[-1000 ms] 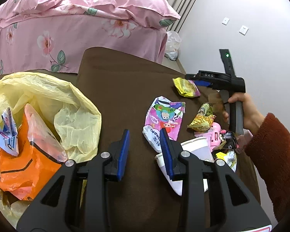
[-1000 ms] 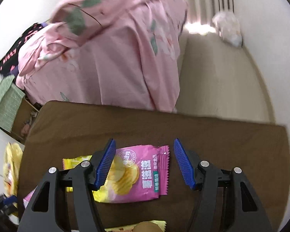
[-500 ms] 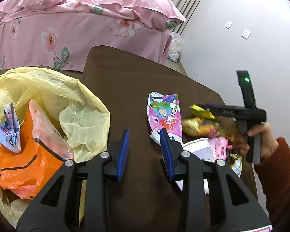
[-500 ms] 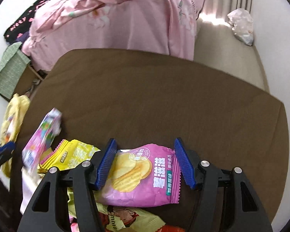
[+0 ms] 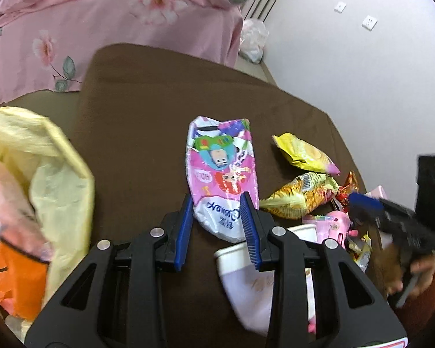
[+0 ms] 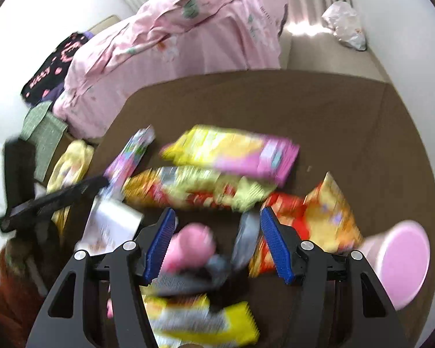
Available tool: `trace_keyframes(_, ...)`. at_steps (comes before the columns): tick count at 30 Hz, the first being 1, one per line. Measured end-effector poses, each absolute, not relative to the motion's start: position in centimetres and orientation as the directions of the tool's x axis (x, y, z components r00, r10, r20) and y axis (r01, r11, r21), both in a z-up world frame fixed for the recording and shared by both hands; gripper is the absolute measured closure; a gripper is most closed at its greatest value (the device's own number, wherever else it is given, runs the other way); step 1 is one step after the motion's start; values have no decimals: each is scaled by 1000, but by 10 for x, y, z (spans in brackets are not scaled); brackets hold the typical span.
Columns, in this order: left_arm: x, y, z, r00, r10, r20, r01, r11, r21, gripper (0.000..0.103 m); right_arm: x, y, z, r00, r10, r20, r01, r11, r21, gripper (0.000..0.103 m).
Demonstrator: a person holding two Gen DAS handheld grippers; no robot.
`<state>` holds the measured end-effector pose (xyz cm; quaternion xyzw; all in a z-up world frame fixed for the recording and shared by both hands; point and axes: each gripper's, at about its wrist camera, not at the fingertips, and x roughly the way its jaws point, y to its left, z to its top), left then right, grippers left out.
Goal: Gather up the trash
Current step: 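Grasp the pink cartoon wrapper with the left tool while the right tool grasps the pink chip bag, then carry both wrappers over the yellow bag and open both tools to drop them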
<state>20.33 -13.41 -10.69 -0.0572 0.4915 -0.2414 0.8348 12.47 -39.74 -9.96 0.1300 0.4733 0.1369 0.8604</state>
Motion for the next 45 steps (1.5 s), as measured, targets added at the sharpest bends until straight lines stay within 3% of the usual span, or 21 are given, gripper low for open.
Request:
trace_keyframes(3, 205, -144, -109, 402, -444, -800, 360, 881, -308, 91, 108, -388, -78, 593, 299, -748, -196, 954, 225, 45)
trace_keyframes(9, 202, -130, -102, 451, -448, -772, 340, 886, -315, 95, 139, -376, -68, 653, 141, -744, -292, 953, -75, 45)
trace_keyframes(15, 196, -102, -94, 483, -458, -746, 300, 887, -350, 95, 193, -364, -114, 535, 73, -842, -375, 913, -160, 50)
trace_keyframes(19, 192, -91, -95, 487, -466, -739, 290, 884, -366, 95, 210, -368, -118, 541, 109, -834, -334, 938, -95, 57)
trace_keyframes(21, 190, -91, -94, 491, -466, -736, 291, 884, -365, 95, 210, -372, -112, 554, 141, -821, -309, 950, -45, 74)
trace_keyframes(24, 188, -90, -92, 499, -471, -727, 296, 881, -368, 95, 199, -374, -99, 568, 186, -802, -293, 956, 14, 82)
trace_keyframes(34, 167, -89, -64, 531, -524, -666, 346, 851, -394, 95, 110, -367, -60, 586, 124, -801, -205, 979, 2, 81)
trace_keyframes(35, 165, -88, -61, 531, -532, -659, 353, 847, -398, 95, 101, -369, -58, 585, 148, -797, -212, 977, 26, 79)
trace_keyframes(38, 157, -88, -54, 532, -555, -639, 366, 832, -417, 95, 76, -372, -53, 589, 202, -783, -229, 970, 78, 62)
trace_keyframes(45, 142, -82, -35, 560, -569, -603, 384, 822, -420, 95, 54, -367, -54, 611, 213, -763, -272, 961, 51, 61)
